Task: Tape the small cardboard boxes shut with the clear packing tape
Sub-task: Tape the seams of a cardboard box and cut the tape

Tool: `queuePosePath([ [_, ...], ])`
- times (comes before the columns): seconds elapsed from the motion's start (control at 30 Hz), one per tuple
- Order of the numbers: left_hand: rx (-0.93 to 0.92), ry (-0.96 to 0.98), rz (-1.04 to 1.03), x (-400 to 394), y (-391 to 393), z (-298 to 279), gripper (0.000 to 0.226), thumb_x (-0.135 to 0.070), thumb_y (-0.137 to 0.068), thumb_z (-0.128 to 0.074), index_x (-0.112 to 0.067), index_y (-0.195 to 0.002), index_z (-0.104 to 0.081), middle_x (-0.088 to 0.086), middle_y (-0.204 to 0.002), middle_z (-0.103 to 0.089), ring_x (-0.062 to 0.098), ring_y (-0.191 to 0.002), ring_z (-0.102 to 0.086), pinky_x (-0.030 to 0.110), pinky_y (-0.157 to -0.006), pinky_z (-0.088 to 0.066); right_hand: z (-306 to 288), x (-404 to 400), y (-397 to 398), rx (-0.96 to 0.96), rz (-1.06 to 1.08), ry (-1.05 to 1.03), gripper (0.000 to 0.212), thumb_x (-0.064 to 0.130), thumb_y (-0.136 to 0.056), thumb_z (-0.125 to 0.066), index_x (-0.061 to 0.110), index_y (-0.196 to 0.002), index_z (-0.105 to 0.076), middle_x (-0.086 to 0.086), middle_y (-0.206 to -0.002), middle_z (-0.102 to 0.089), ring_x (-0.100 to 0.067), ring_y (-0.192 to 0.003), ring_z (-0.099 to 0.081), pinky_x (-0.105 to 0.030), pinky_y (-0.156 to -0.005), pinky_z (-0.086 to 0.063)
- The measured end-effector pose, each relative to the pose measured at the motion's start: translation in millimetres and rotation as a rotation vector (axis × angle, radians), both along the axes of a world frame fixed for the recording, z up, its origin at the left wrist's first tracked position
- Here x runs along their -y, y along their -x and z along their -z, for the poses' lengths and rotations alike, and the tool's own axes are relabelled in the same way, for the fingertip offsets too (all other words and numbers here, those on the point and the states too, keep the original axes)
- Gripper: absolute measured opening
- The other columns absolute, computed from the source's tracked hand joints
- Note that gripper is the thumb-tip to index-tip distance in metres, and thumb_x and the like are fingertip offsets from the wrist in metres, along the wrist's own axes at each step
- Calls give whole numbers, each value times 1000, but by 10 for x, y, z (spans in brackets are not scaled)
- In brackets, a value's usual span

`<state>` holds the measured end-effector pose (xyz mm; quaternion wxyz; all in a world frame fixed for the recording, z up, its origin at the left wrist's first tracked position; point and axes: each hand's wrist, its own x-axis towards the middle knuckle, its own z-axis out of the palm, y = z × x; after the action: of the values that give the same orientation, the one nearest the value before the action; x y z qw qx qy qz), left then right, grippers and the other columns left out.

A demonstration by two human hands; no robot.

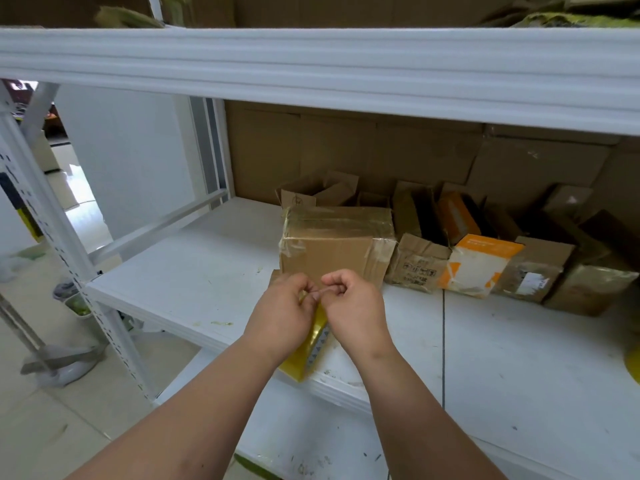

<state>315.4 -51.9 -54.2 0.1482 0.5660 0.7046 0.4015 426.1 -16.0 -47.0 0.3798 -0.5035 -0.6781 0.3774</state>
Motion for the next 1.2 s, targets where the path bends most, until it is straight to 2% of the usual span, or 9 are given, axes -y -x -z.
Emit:
queuePosePath([
  [0.13,90,21,-36,2,-87,-51,21,-18,-96,-54,-28,-78,-56,-3,-99,-60,14,-91,-54,27,-72,-37,30,-12,-132,165,61,-160,13,26,-90,-66,38,-85,-68,22,-115,-46,-1,-111,-47,-33,-103,-36],
  [0.3,277,39,-48,13,-260,-116,13,-23,-97,-56,-24,-87,-63,-4,-90,-65,13,-85,-58,26,-67,-44,-45,-29,-322,223,-36,-96,21,30,-98,-53,37,-79,-56,16,-94,-61,-6,-97,-54,-32,-93,-29],
  [0.37,375,15,-32,-1,-346,-133,11,-23,-98,-59,-30,-102,-66,-8,-95,-65,9,-89,-60,19,-70,-45,-67,-46,-395,220,-26,-75,20,29,-100,-48,32,-82,-55,15,-91,-59,-9,-92,-52,-33,-93,-31],
  [0.43,450,-8,5,-32,-420,-143,29,-25,-99,-58,-39,-125,-60,-9,-107,-64,6,-97,-60,15,-78,-45,-58,-69,-463,187,-4,-47,21,27,-101,-46,30,-82,-53,14,-89,-58,-11,-90,-54,-37,-97,-37],
  [0.57,569,-28,-26,-154,-553,-139,29,-27,-101,-54,-37,-127,-60,-9,-118,-64,17,-107,-63,38,-97,-52,-62,-135,-657,36,86,-28,22,22,-101,-43,28,-82,-52,7,-91,-61,-17,-90,-57,-35,-80,-46],
  [0.7,320,-202,-270,-256,-484,-133,26,-22,-95,-58,-26,-121,-62,-5,-98,-60,23,-92,-63,39,-87,-53,-78,-228,-890,85,131,-61,22,21,-102,-41,27,-84,-50,8,-92,-59,-12,-85,-54,-31,-72,-39],
  [0.9,79,-237,-448,-295,-198,-174,35,-26,-96,-55,-23,-130,-58,8,-134,-47,29,-123,-48,47,-104,-43,-198,-465,-1232,188,166,-38,18,14,-100,-43,18,-89,-57,-2,-91,-61,-20,-83,-55,-31,-67,-39],
  [1.0,-40,-178,-478,-350,-129,-227,40,-23,-95,-55,-26,-136,-54,7,-142,-43,29,-133,-36,46,-108,-36,-281,-623,-1360,472,167,-57,15,8,-95,-44,16,-86,-53,-13,-101,-64,-32,-93,-59,-31,-71,-42],
  [1.2,-109,-37,-404,-455,-57,-159,55,-19,-97,-53,-32,-149,-40,-1,-161,-23,27,-146,-21,48,-115,-28,-206,-714,-1223,879,200,35,16,7,-90,-46,21,-87,-51,-3,-99,-62,-27,-107,-59,-37,-85,-33],
])
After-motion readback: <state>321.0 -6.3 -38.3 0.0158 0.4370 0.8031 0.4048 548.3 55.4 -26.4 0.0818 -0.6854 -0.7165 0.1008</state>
